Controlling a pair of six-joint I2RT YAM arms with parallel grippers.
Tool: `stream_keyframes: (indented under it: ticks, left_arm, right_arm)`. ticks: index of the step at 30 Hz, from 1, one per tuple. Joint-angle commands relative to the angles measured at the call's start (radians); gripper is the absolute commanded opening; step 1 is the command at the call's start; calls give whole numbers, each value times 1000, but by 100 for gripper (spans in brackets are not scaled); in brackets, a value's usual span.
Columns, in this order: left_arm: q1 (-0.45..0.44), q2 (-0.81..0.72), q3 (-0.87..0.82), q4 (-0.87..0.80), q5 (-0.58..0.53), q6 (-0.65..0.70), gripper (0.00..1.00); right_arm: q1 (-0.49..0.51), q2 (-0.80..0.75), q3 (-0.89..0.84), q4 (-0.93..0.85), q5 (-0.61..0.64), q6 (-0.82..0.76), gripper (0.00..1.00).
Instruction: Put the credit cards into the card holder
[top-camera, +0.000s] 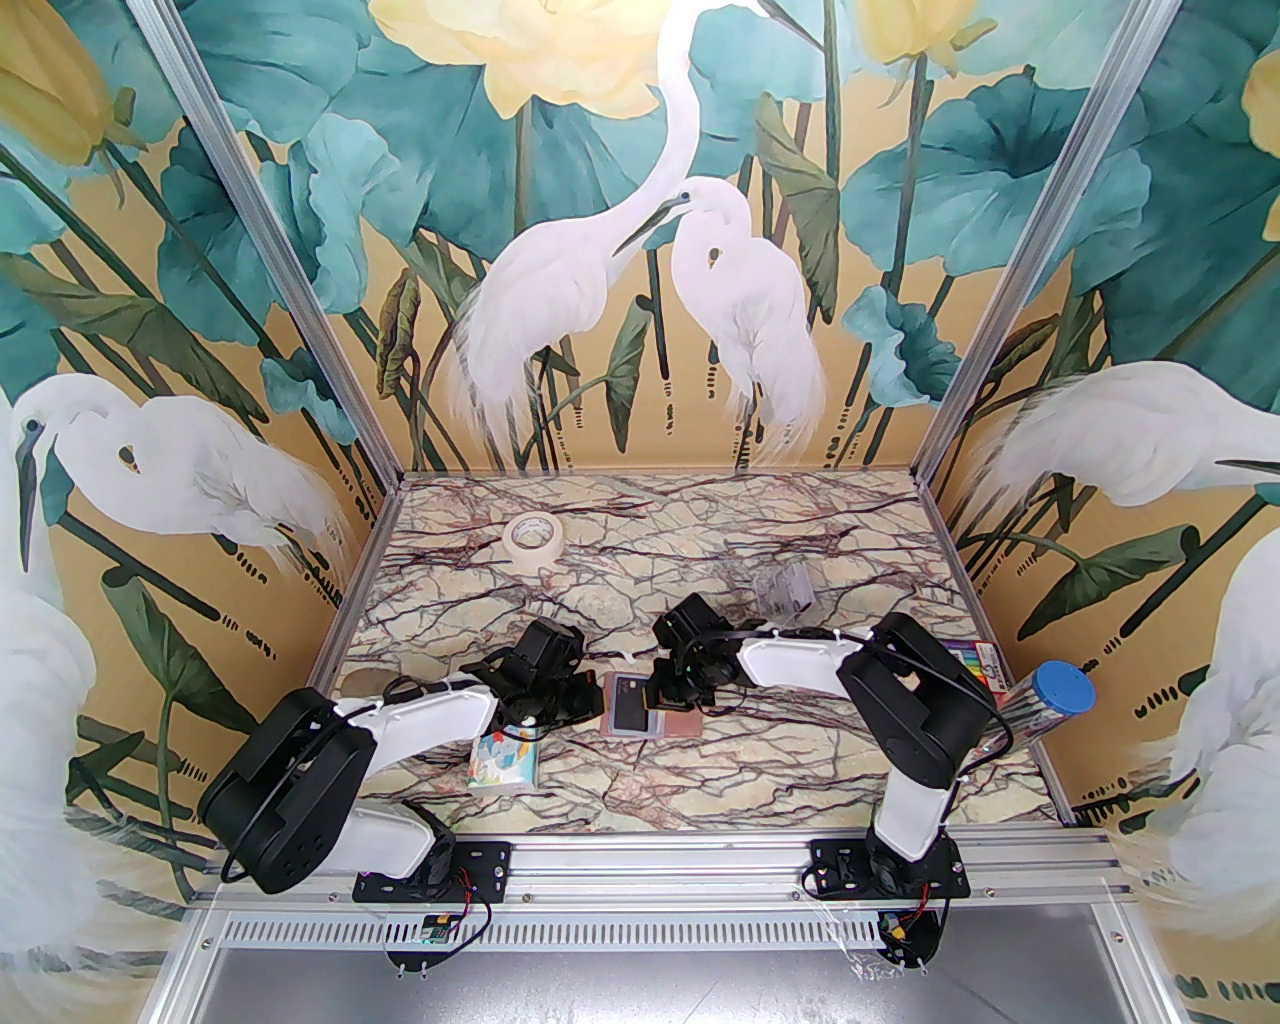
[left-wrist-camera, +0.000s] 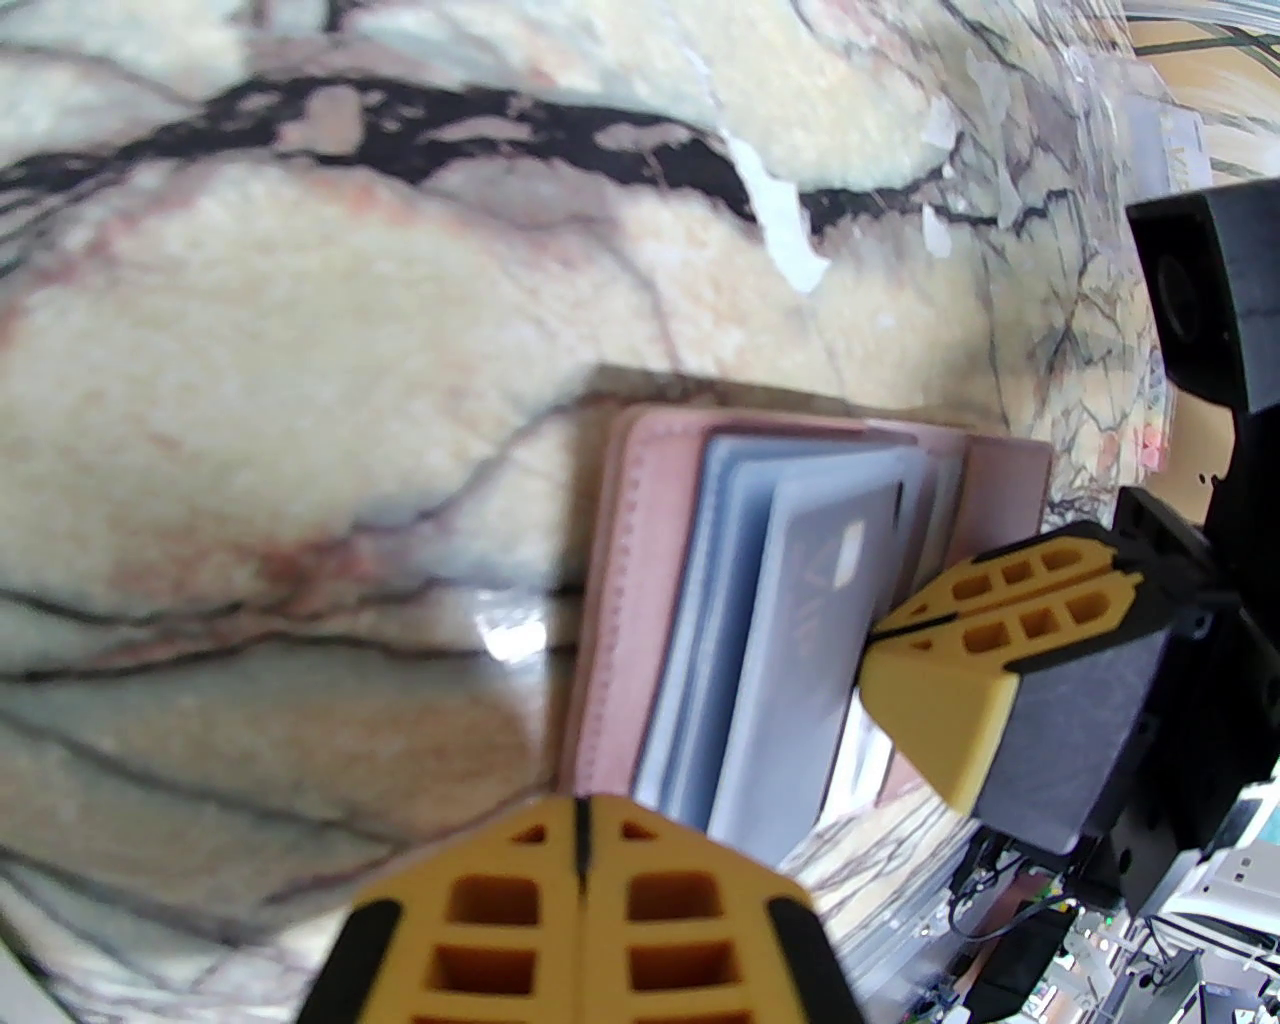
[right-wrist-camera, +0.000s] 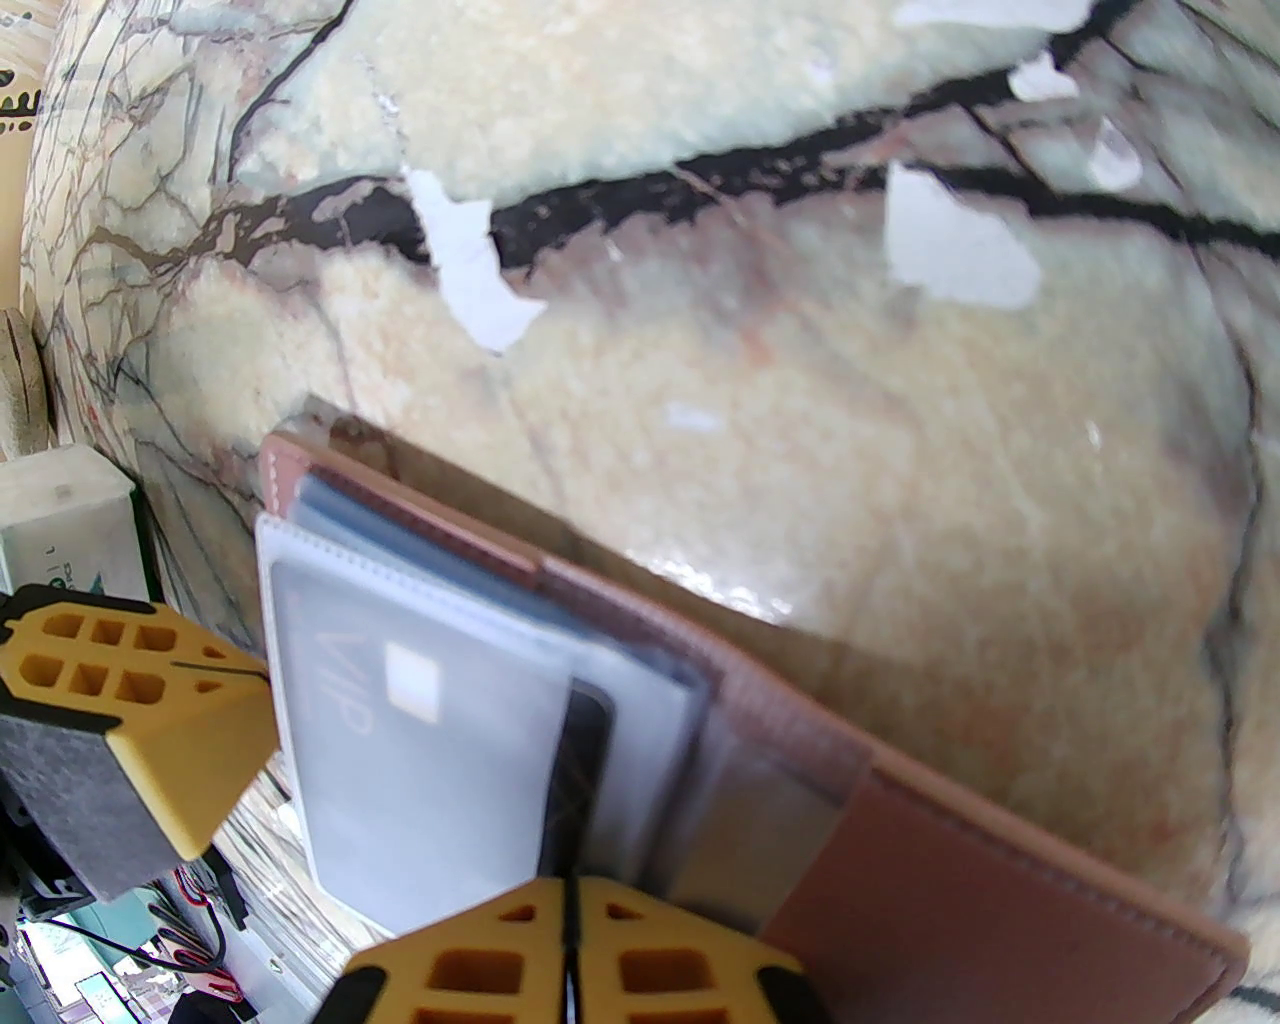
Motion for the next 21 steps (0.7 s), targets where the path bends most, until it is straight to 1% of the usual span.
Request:
stream_keyframes:
  ticks: [1,3,5,10,15,21]
  left_arm:
    - [-4,-45,-3,-46,-32,-10,4]
    - [-4,-63,-3,-38,-21,-12,4]
    - [-4,-84,-7,-9,14,-13,7]
    - [-3,-88,-8,53,91,-21,22]
    - [-3,-54,-3,59,101,-16,31]
    - [-7,-11,-3,82,131,-15,32]
  right_arm:
    - [-1,37,-40,-30,34,-6,7]
    - [-3,36,-42,-27,32,-6,7]
    - [-5,38,-43,-25,28,-6,7]
    - [-6,38,-44,-23,28,-7,7]
    - [-8,37,-45,-23,25,-6,7]
    - [-8,41,-43,-24,24,-7,7]
